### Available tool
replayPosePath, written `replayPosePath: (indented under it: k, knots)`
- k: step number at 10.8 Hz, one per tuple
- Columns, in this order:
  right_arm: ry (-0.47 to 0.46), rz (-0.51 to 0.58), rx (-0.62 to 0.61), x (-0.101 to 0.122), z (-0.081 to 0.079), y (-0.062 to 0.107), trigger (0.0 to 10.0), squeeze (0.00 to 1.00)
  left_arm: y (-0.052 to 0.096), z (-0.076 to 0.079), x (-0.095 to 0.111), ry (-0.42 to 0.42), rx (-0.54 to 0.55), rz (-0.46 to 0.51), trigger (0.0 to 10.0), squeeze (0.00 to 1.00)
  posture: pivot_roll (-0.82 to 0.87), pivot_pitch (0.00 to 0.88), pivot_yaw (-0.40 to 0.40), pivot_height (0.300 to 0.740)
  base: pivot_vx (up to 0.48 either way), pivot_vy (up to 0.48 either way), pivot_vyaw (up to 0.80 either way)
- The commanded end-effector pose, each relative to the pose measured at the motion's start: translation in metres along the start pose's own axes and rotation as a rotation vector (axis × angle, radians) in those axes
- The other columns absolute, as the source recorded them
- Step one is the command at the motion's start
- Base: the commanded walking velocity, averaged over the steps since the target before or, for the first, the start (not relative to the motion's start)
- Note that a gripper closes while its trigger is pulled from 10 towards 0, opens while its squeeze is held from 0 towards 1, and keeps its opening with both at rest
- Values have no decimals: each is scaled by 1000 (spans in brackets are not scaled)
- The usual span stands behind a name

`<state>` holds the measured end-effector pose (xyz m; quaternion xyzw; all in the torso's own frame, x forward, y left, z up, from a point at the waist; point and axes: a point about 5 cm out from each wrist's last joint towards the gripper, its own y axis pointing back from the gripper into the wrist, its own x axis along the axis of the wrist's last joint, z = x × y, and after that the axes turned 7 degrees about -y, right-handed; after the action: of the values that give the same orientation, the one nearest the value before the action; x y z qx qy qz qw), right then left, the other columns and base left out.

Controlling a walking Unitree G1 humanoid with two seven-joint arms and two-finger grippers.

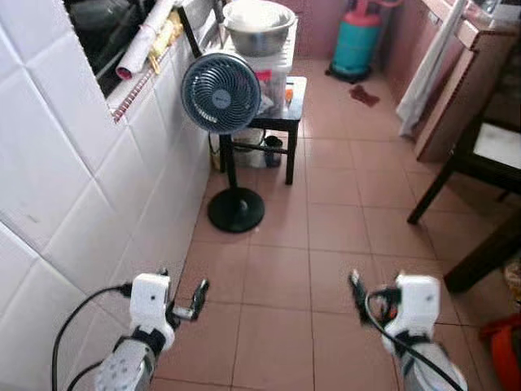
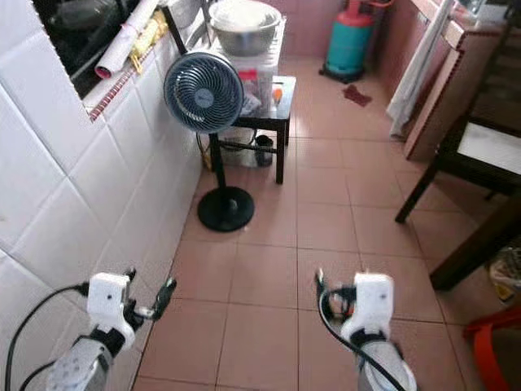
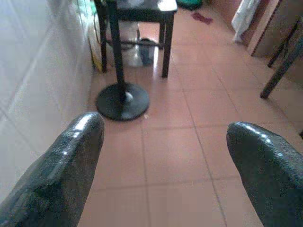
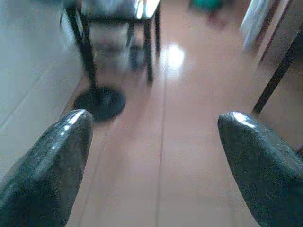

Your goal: Setting the table

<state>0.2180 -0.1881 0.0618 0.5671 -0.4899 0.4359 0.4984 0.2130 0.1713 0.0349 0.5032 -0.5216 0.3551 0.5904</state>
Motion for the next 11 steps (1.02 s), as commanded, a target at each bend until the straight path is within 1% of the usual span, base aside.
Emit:
replayPosePath:
  k: [1,2,3,4,5,6,7,8,9,10,11]
  knots:
    - [14,-1,10,5,-2,-4,10000,0,1,0,9,-15,-18,29,10000,0,-50,75,13,740,0,0,0]
    - [-35,-14,117,12,-12,-7,10000,0,-3,-2,17,-2,5,58,10000,0,-35,58,1,740,0,0,0]
    - [-55,-9,117,15,-15,-10,10000,0,-6,-4,20,-18,2,73,10000,0,-7,48,-15,740,0,0,0]
    - [-73,-34,118,15,-18,-18,10000,0,-9,-6,28,-66,10,111,10000,0,17,23,-19,740,0,0,0]
    - [-73,-32,131,18,-18,-23,10000,0,-11,-4,39,-59,32,144,10000,0,26,44,-8,740,0,0,0]
    - [-19,-26,122,16,-15,-28,10000,0,-9,-3,50,-85,57,226,10000,0,25,33,0,740,0,0,0]
    - [8,-37,78,17,-10,-34,10000,0,-11,-7,50,-80,86,219,10000,0,29,25,5,740,0,0,0]
    - [50,12,36,22,-9,-32,10000,0,-9,-14,51,-66,162,258,10000,0,16,18,12,740,0,0,0]
    - [35,21,40,23,-12,-30,10000,0,-9,-18,49,-46,195,239,10000,0,7,16,21,740,0,0,0]
    - [1,27,51,23,-15,-26,10000,0,-10,-23,46,-24,222,202,10000,0,0,14,30,740,0,0,0]
    - [78,59,43,24,-18,-23,10000,0,-12,-25,45,-6,227,197,10000,0,-4,15,35,740,0,0,0]
